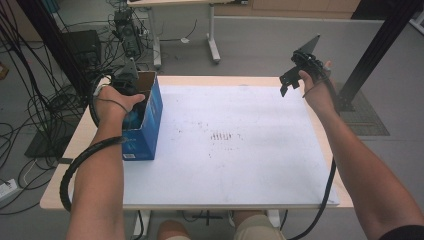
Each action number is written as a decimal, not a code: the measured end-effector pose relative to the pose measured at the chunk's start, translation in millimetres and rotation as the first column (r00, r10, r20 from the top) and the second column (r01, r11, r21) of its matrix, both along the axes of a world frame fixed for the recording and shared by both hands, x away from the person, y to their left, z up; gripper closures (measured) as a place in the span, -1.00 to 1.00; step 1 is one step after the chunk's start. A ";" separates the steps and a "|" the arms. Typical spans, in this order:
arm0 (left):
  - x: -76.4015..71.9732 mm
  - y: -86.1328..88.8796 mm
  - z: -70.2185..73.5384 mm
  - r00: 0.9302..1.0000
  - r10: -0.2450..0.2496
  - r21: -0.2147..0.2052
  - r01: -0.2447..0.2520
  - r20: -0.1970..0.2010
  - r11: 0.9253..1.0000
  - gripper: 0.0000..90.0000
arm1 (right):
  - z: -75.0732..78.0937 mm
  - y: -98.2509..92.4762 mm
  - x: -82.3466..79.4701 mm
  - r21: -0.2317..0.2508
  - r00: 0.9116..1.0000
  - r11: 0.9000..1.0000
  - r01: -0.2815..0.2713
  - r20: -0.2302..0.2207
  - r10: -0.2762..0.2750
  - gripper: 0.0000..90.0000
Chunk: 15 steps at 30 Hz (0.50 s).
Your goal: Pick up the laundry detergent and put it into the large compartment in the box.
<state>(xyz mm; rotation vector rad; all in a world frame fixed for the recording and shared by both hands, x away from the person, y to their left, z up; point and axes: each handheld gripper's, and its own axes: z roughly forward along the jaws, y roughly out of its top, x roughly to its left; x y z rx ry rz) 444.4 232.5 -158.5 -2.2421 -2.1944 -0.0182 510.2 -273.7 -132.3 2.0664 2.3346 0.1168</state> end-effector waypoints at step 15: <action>-1.1 0.6 -0.1 1.000 0.002 -0.002 -0.002 0.004 1.000 -0.18 | -0.1 -0.5 -0.5 -0.001 1.000 1.000 0.000 0.001 0.000 -0.91</action>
